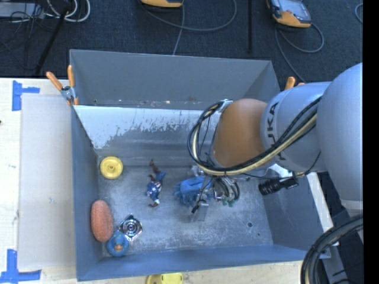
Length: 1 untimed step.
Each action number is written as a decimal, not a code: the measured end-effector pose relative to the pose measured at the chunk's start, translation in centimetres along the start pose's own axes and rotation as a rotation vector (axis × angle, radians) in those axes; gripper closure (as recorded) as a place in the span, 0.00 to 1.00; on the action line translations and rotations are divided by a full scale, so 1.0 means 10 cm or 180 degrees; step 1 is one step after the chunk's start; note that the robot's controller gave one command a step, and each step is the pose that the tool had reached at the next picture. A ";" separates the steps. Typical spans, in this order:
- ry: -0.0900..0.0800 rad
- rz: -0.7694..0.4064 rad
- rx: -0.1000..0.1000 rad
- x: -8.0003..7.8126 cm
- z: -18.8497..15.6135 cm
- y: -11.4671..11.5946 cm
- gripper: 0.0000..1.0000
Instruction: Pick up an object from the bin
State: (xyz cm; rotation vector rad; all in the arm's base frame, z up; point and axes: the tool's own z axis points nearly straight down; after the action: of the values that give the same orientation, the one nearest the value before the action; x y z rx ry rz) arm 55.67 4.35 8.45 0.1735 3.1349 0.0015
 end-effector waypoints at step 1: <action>-0.0004 -0.0119 0.0002 -0.31 0.14 0.08 1.00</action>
Offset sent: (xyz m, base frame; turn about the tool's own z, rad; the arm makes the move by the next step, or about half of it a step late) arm 0.0000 0.0000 0.0000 0.0000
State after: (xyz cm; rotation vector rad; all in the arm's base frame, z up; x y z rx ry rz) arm 58.82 4.83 7.01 0.1151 3.1363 0.0005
